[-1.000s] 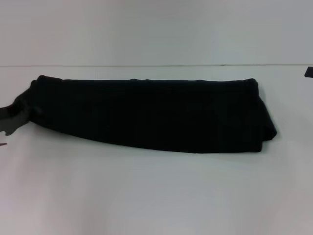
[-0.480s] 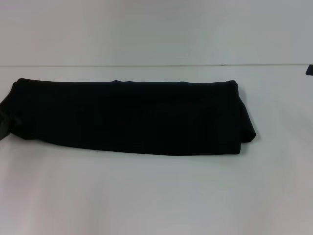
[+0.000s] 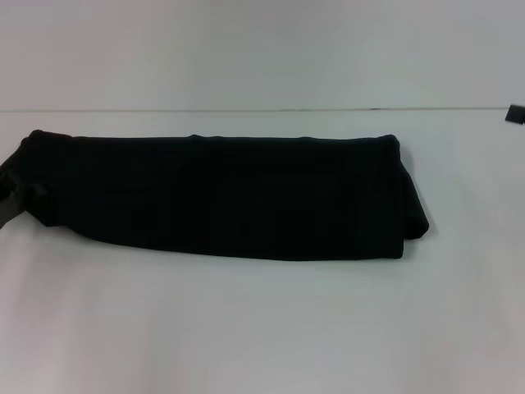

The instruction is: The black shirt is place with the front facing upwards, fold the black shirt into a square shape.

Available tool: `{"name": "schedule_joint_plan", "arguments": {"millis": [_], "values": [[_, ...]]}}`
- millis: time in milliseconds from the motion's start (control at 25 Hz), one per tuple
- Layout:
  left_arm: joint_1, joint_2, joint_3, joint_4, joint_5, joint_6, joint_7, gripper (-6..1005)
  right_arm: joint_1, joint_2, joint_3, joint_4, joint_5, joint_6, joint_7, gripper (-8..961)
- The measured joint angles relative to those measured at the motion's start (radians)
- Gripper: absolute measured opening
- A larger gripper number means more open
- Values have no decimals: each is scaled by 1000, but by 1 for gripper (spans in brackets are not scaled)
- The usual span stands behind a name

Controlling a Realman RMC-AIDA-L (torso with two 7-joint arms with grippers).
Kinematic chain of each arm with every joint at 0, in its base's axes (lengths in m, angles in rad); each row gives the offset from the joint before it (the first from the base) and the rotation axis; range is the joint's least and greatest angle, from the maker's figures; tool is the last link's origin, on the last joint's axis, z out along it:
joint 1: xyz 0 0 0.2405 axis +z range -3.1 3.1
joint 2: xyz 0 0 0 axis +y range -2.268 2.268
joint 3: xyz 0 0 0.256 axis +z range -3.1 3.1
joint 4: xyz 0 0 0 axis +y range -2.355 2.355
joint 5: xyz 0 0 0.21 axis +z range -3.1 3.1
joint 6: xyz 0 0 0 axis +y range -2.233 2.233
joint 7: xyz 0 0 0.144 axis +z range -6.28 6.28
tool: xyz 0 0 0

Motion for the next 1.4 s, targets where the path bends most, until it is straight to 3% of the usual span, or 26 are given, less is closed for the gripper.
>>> {"name": "schedule_joint_plan", "arguments": {"millis": [200,280,520,880,1040,1240,1400], "values": [[-4,-3,-1,0,-14,4,38,21,-32,93,64,1,142,44,-338,947],[-5,-8,-1,0,-43,11,73,21,-40,115,67,0,167,52,-380,946],[-8,-15,1,7,-113,59,112,22,-42,119,67,2,177,40,-384,944],[-66,-37,9,143,-118,250,85,24,-38,113,68,8,182,28,-373,945],[-112,-77,65,239,-120,300,85,24,-38,113,65,11,182,28,-372,944],[-171,-139,217,335,-120,290,85,27,-40,114,67,12,182,28,-371,943],[-216,-166,344,339,-122,238,87,29,-42,115,68,13,182,28,-371,942]]}}
